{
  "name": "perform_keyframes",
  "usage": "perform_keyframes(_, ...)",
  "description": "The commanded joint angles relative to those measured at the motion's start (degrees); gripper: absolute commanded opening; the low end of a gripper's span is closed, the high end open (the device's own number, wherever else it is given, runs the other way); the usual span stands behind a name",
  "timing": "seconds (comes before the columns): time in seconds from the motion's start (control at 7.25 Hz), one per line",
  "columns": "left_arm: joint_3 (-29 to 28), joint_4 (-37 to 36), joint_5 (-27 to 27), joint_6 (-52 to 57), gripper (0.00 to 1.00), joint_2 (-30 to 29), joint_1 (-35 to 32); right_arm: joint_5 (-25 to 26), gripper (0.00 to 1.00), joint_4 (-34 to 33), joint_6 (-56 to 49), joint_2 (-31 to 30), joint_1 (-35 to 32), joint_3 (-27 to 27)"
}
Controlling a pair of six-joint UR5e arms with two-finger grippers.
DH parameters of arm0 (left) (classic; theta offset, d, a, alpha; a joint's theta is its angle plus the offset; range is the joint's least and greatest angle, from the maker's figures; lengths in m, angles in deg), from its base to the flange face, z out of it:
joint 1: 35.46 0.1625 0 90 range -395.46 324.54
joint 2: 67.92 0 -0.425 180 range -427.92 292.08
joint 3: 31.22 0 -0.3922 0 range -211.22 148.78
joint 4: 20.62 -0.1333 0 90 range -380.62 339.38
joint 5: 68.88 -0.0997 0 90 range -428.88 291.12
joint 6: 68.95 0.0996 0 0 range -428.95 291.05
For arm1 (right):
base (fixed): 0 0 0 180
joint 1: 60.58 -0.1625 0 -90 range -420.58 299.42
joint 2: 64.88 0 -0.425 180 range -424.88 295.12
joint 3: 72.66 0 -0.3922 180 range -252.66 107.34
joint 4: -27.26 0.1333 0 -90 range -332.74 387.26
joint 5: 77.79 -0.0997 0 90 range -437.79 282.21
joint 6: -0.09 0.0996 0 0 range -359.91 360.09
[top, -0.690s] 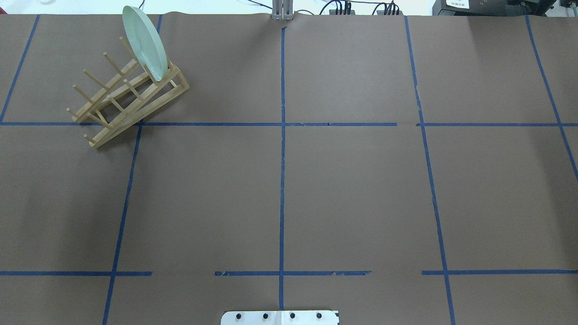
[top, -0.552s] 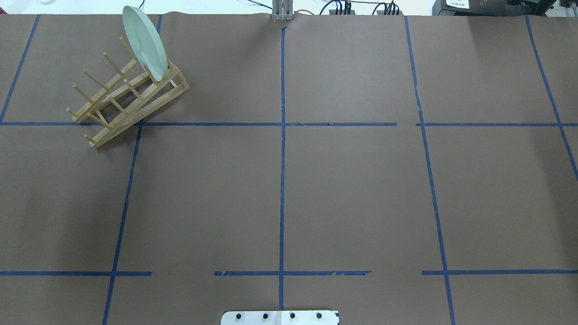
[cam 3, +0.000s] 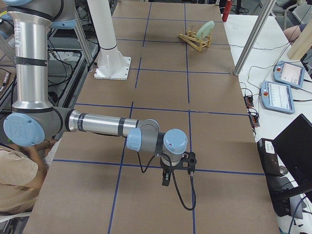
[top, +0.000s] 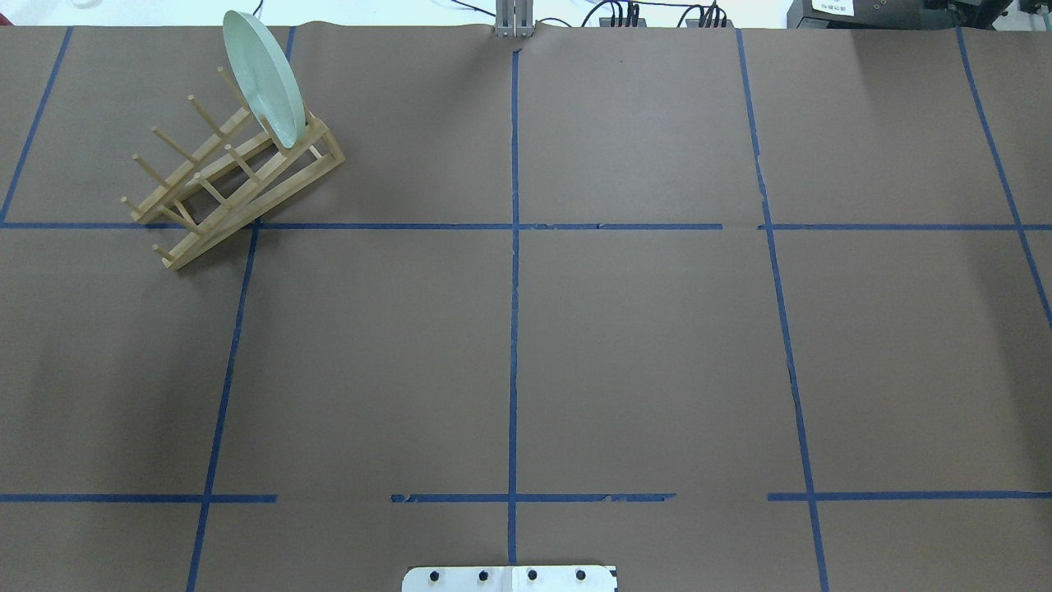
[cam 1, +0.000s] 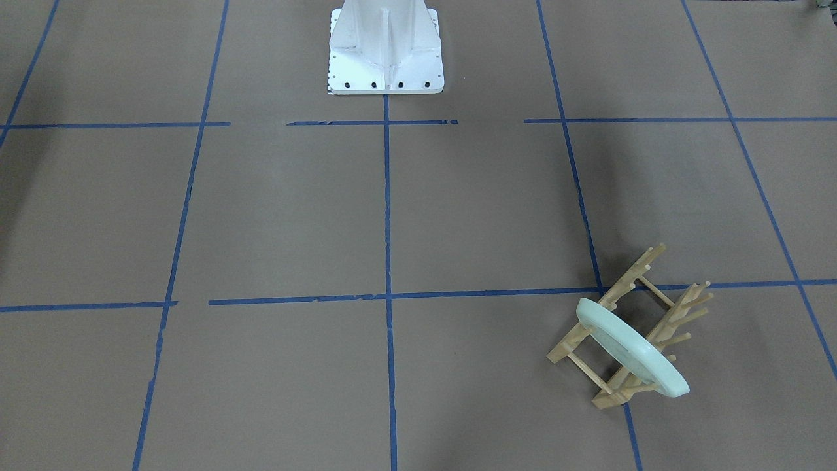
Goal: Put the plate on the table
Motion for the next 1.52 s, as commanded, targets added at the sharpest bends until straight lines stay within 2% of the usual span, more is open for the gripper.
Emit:
perform_keyframes(0.0, -0.1, 15.6, -0.7, -8.0, 1.0, 4.7, -0.1, 0.0, 1.0, 0.0, 0.0, -0.1, 0.0, 0.0)
perform_keyframes(0.14, -0.3, 24.0, 3.4, -26.6, 1.0, 4.0, 0.7, 0.0, 1.0, 0.0, 0.0, -0.1, 0.0, 0.0)
perform_keyframes(0.28, -0.7, 34.1, 4.9, -43.3, 1.0, 3.4, 3.0, 0.0, 1.0, 0.0, 0.0, -0.1, 0.0, 0.0)
perform_keyframes(0.41, -1.0, 40.6, 4.5, -56.0, 1.0, 2.0, 5.7, 0.0, 1.0, 0.0, 0.0, 0.0, 0.0, 0.0)
perform_keyframes(0.69, -2.5, 42.2, 3.4, -71.8, 1.0, -7.2, 11.5, 0.0, 1.0, 0.0, 0.0, 0.0, 0.0, 0.0)
perform_keyframes(0.83, -2.3, 42.4, 1.2, -79.1, 1.0, -11.3, 13.4, 0.0, 1.0, 0.0, 0.0, 0.0, 0.0, 0.0)
perform_keyframes(0.97, -2.7, 47.0, -1.6, -86.3, 1.0, -13.9, 15.2, 0.0, 1.0, 0.0, 0.0, 0.0, 0.0, 0.0)
perform_keyframes(1.1, -3.2, 56.5, -7.0, -98.5, 1.0, -14.7, 18.3, 0.0, 1.0, 0.0, 0.0, 0.0, 0.0, 0.0)
perform_keyframes(1.24, -4.3, 64.6, -15.2, -105.3, 1.0, -15.0, 23.3, 0.0, 1.0, 0.0, 0.0, 0.0, 0.0, 0.0)
perform_keyframes(1.38, -8.4, 66.0, -19.3, -106.5, 1.0, -20.3, 25.9, 0.0, 1.0, 0.0, 0.0, 0.0, 0.0, 0.0)
